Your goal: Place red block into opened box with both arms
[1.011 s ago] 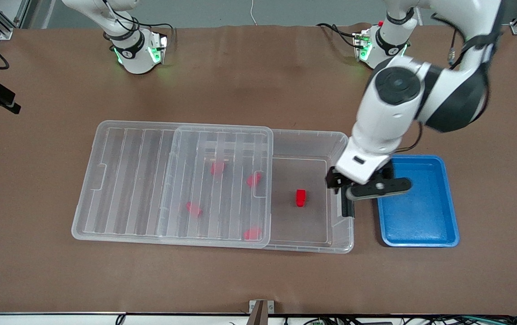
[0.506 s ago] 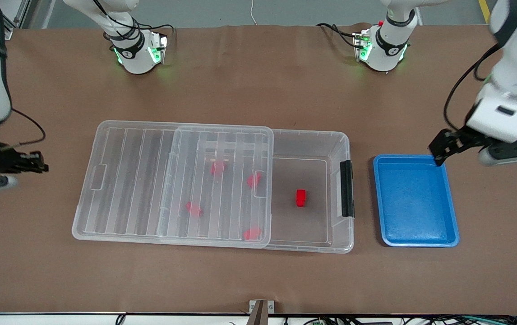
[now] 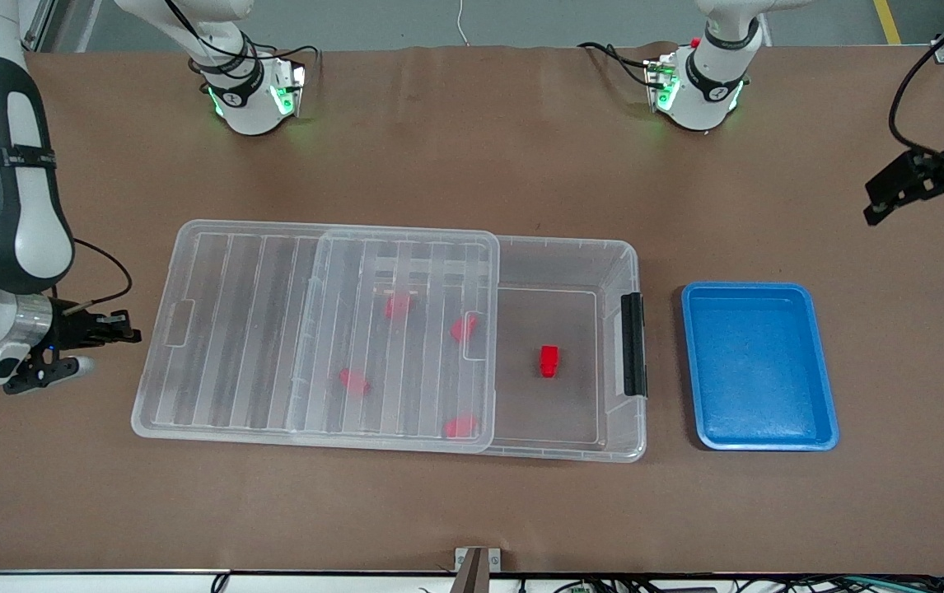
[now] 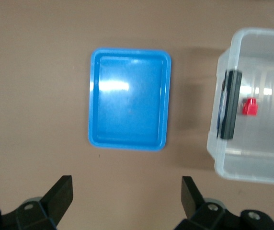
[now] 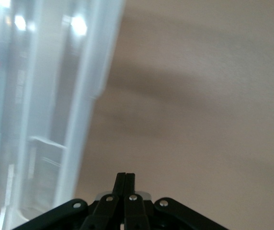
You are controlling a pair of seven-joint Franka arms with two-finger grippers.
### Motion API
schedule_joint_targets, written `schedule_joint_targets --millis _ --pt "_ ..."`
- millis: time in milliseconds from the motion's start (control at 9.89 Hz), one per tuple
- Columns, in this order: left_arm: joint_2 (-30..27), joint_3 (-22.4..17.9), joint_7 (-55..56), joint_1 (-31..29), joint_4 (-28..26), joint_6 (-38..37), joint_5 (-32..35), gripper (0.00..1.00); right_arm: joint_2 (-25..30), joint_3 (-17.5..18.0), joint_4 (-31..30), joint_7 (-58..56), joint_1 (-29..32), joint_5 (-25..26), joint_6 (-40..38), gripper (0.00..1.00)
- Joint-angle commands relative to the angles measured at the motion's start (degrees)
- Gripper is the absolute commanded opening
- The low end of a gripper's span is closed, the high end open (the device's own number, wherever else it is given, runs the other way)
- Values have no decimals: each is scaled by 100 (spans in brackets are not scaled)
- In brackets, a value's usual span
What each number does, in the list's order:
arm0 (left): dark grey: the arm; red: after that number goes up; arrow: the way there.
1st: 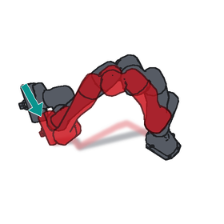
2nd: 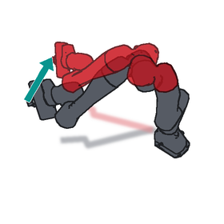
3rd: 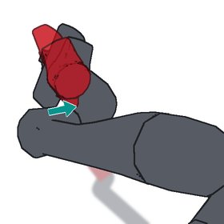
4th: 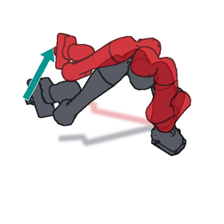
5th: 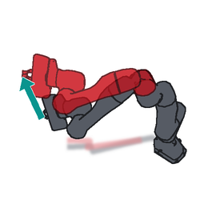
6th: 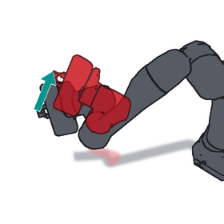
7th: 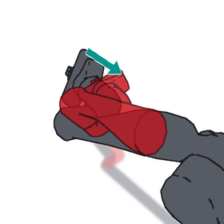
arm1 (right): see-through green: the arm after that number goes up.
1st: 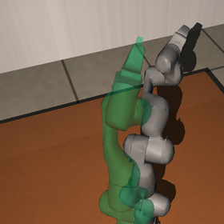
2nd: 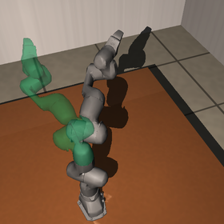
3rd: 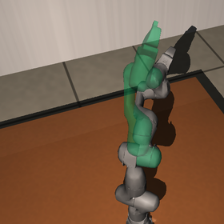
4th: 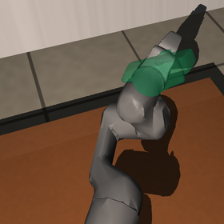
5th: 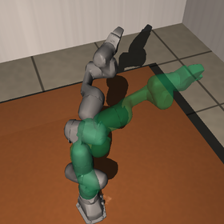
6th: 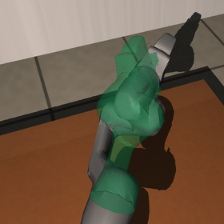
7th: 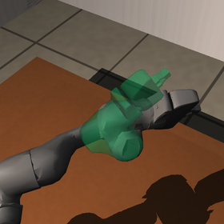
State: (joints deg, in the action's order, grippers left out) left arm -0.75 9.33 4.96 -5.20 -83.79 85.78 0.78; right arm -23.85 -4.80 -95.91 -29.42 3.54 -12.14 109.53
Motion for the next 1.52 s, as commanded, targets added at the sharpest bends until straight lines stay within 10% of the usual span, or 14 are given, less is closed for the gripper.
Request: schedule_joint_targets --millis 0,1416 --pt "-381 -448 -101 500 -699 -113 -174 100 74 -12 -50 85 -326 -287 -90 0" --pt "-338 -476 -92 722 -727 -105 -113 100 -137 6 64 815 -1769 -1001 218 0"
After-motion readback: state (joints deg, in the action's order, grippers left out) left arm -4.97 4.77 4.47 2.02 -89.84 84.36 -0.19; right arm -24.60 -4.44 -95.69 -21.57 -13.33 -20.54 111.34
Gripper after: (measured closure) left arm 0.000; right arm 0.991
